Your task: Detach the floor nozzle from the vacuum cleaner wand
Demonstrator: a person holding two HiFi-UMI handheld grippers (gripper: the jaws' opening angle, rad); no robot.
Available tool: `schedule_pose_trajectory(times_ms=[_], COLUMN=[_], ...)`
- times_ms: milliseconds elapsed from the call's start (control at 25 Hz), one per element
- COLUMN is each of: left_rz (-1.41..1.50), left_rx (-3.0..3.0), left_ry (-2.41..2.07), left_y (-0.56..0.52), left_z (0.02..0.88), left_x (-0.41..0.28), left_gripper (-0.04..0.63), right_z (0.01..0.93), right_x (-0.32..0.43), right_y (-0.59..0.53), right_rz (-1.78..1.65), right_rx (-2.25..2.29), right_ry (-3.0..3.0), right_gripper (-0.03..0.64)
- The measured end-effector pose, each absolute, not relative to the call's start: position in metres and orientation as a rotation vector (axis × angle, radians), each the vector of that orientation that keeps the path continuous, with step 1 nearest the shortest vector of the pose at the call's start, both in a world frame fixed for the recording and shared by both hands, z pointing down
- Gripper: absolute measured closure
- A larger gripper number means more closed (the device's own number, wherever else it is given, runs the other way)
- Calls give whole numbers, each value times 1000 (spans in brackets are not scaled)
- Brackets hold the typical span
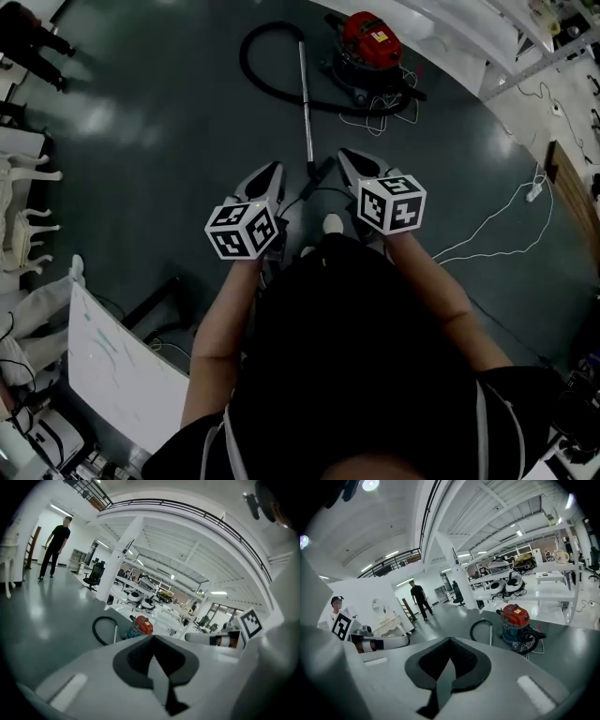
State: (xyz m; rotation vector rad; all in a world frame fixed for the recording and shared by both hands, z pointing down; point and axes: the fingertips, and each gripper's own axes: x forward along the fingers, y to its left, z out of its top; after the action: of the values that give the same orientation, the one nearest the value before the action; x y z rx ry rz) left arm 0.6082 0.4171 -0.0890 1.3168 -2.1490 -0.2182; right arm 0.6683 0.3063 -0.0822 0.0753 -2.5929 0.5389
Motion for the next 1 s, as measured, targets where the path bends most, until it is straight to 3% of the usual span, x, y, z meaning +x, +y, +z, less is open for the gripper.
schedule_pose_trajectory(times_ms=[1000], left_rz=[-198], left_rx=[1202], left_ry=[-2230], left_y=[353], left_z=[-81], left_x=[497], left_gripper=[588], right_z=[-62], right_x=[561], right_y=[237], right_rz=[560], right_rx=[-35], right_ry=[-2546], right_gripper=[624])
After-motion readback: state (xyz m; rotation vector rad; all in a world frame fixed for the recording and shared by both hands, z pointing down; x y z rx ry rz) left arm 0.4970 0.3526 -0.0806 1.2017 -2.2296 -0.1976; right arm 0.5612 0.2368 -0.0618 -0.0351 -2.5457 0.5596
